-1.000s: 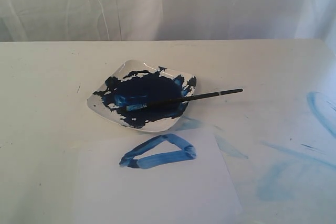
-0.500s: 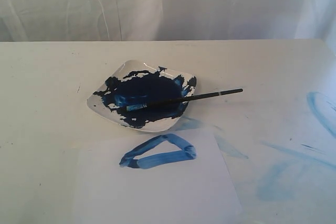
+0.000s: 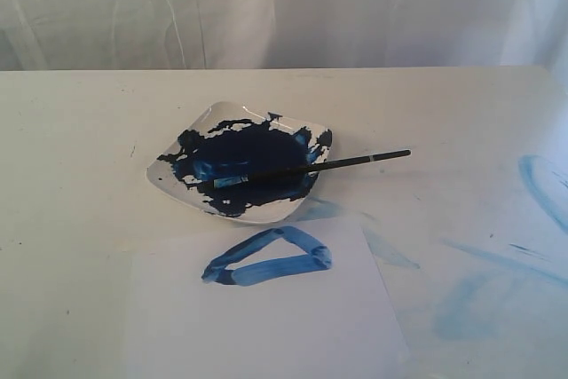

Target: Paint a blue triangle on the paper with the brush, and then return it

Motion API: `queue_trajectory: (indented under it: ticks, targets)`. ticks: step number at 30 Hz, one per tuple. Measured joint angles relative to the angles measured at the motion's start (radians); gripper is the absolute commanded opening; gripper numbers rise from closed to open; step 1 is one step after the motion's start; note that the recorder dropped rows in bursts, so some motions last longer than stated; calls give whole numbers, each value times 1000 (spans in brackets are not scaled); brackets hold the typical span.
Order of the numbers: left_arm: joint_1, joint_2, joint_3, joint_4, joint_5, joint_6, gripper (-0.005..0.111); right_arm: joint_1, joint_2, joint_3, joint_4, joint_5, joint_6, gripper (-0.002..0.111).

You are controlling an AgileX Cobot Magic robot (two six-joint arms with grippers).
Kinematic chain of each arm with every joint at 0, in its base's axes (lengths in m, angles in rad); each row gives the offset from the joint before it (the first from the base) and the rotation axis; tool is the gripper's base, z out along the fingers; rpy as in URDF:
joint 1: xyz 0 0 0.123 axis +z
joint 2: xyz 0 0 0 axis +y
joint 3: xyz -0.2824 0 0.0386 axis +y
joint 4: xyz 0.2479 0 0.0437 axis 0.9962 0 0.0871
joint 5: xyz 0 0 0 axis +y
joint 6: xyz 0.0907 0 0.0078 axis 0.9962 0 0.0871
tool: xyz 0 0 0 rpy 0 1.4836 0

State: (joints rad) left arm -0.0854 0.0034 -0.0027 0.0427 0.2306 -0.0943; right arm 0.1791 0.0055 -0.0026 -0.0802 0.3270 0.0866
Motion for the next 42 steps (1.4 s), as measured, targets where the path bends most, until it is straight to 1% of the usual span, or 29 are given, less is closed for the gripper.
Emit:
queue_trajectory:
  ticks: [13,19,23,42]
  targets:
    - [2,0,0,1,0,-30,0,0,0,0,0,0,0,0]
    - [58,0,0,1,2,-30,0,0,0,0,0,0,0,0]
    - [75,0,0,1,2,-30,0,0,0,0,0,0,0,0]
    - [75,0,0,2,2,-31,0,0,0,0,0,0,0,0]
